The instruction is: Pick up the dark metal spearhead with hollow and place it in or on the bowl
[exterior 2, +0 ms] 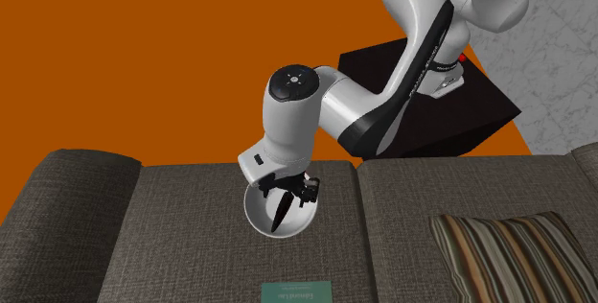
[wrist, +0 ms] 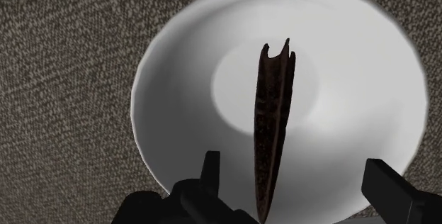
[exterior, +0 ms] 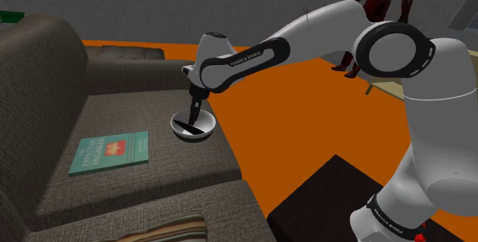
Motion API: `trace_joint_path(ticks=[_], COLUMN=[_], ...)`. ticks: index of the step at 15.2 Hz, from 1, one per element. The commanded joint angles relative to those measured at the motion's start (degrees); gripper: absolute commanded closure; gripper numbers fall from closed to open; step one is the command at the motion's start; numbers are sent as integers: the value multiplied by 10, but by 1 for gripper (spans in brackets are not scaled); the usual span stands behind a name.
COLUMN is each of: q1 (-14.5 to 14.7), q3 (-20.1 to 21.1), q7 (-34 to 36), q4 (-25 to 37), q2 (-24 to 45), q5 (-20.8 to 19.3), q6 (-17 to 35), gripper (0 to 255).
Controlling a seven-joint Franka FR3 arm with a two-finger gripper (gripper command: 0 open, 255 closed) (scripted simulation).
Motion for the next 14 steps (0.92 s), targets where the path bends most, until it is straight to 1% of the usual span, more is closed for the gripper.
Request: trace_joint_path(ticks=[1,2,6,14], q1=[0,0,-7,-7], q3=[0,0,3,3], q7=[0,0,-3,-3], q4=[0,0,-7,-7], q2=[0,0,-52,-52], q5=[0,0,6,6], q6=[0,0,-44,-44], gripper=[0,0,0,0])
